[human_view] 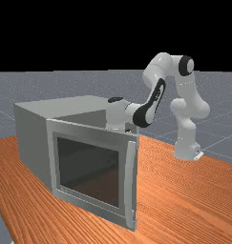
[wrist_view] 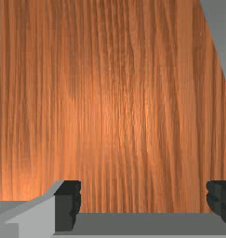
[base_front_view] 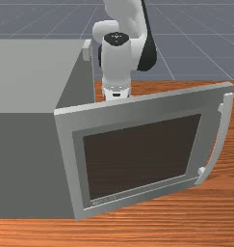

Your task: Close the microwave

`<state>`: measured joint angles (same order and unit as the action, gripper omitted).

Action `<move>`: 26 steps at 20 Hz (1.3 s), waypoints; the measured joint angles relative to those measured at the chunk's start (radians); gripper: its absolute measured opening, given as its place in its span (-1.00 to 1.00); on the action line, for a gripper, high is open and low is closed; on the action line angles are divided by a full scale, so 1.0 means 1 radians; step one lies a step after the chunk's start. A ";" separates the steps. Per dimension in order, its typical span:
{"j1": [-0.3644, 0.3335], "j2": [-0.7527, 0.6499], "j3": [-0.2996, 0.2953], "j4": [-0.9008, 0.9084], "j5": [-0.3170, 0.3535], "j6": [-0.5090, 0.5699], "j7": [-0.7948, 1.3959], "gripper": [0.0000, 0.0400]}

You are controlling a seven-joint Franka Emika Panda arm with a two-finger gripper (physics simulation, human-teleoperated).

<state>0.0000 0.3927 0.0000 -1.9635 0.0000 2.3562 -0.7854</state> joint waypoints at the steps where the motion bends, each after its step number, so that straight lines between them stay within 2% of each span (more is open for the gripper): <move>1: 0.000 0.000 0.000 0.000 0.000 0.000 0.000 0.25; 2: 0.002 -0.004 -0.002 -0.001 0.004 -0.005 0.018 0.54; 3: 0.003 -0.008 -0.003 -0.001 0.007 -0.009 0.029 0.72; 5: 0.005 -0.012 -0.004 -0.001 0.010 -0.011 0.040 0.90; 6: 0.024 -0.091 -0.015 -0.022 0.024 -0.175 0.291 0.17; 7: 0.044 -0.199 -0.020 -0.007 0.052 -0.295 0.531 -0.28; 8: 0.059 -0.283 -0.024 0.006 0.078 -0.356 0.763 -0.56; 10: 0.069 -0.371 -0.031 -0.006 0.115 -0.389 1.184 -0.83; 13: 0.062 -0.400 -0.040 -0.023 0.142 -0.399 1.413 -0.96; 18: 0.032 -0.508 -0.062 -0.029 0.133 -0.411 1.491 -1.00; 21: 0.037 -0.569 -0.045 0.031 0.121 -0.407 1.534 -1.00; 26: 0.065 -0.576 0.005 0.242 0.111 -0.391 1.625 -1.00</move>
<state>0.0654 -0.1834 0.0045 -1.7217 0.1114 1.9654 0.8397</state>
